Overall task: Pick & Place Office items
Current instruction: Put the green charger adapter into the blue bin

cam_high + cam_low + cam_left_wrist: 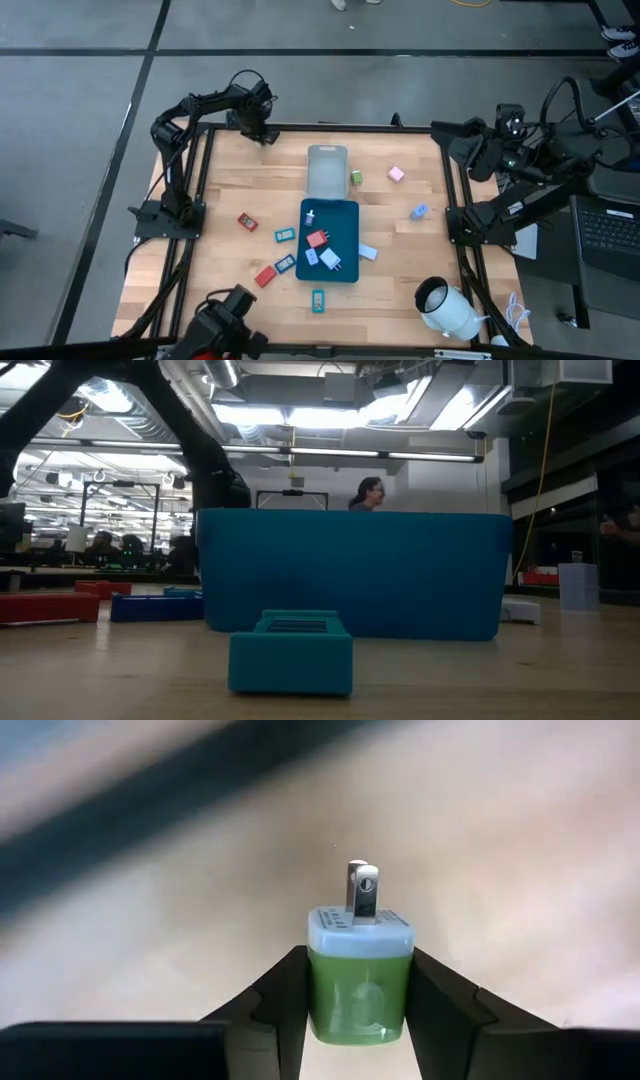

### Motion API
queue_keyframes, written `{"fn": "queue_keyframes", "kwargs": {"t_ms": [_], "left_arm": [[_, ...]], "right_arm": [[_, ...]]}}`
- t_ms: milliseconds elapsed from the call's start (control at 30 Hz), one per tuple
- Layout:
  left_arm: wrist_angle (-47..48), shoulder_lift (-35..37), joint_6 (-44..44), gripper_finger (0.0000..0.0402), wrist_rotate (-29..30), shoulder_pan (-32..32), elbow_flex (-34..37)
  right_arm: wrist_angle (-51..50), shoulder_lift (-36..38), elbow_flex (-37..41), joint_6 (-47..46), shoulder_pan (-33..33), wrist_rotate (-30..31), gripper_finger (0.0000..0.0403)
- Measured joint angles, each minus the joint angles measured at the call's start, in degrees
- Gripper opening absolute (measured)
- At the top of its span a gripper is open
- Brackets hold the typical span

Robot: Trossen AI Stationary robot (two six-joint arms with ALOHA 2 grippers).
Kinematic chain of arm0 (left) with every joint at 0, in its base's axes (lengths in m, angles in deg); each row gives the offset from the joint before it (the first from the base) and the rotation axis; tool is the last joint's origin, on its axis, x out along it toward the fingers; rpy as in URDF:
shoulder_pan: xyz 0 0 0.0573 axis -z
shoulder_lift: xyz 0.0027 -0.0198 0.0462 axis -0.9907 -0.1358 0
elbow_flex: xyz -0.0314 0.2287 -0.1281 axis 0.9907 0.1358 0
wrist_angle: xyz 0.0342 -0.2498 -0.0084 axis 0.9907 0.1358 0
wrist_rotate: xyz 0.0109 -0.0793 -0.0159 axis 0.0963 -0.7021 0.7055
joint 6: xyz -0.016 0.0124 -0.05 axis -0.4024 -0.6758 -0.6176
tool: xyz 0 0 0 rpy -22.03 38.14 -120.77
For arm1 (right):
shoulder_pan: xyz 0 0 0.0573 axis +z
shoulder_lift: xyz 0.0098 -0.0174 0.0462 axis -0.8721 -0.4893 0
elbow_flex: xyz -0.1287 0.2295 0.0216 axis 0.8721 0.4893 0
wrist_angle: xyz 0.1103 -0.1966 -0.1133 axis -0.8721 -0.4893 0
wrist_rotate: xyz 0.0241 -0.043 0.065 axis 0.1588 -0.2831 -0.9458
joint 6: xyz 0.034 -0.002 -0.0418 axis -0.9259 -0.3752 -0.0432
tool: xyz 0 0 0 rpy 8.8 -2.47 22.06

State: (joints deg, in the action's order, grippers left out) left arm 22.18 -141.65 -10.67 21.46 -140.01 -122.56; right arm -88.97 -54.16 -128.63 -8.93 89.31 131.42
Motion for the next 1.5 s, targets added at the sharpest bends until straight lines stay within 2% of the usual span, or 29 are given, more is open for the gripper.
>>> {"fn": "queue_keyframes", "kwargs": {"t_ms": [167,367,567,667,800,933,1067,1233,1333,1500], "left_arm": [[8.41,6.91,2.62,0.0126,-4.99,5.16,0.64],[9.48,24.54,-0.84,0.0126,-8.59,16.59,7.26],[1.26,43.25,-12.73,0.0128,-7.88,34.59,18.03],[-7.50,47.30,-19.42,0.0128,-3.80,45.71,22.89],[-21.56,44.03,-25.42,0.0128,4.60,56.60,25.03],[-31.07,34.96,-23.43,0.0129,8.13,59.60,22.06],[-29.88,26.10,-18.21,0.0129,8.37,58.94,15.80],[-27.62,20.52,-10.58,0.0129,7.86,58.24,9.80],[-23.99,18.36,-9.10,0.0131,9.45,57.55,9.53],[-25.68,16.47,-8.80,0.0138,5.37,56.12,9.46]], "right_arm": [[0.00,-0.26,0.00,0.03,0.00,-0.48,0.0348],[0.00,-0.50,0.00,1.76,1.37,0.43,0.0348],[0.02,-0.46,0.02,3.98,3.87,3.61,0.0348],[0.02,-0.45,0.02,4.85,4.54,4.10,0.0348],[0.02,-0.46,0.02,5.27,4.66,4.10,0.0348],[0.02,-0.46,0.02,5.25,4.66,4.03,0.0348],[0.07,-0.43,0.02,5.26,4.66,2.68,0.0348],[-0.10,-1.00,0.02,5.46,5.28,0.82,0.0348],[-1.91,-1.64,0.02,5.49,6.34,1.28,0.0348],[-5.87,-2.77,0.02,2.47,7.25,1.82,0.0348]]}}
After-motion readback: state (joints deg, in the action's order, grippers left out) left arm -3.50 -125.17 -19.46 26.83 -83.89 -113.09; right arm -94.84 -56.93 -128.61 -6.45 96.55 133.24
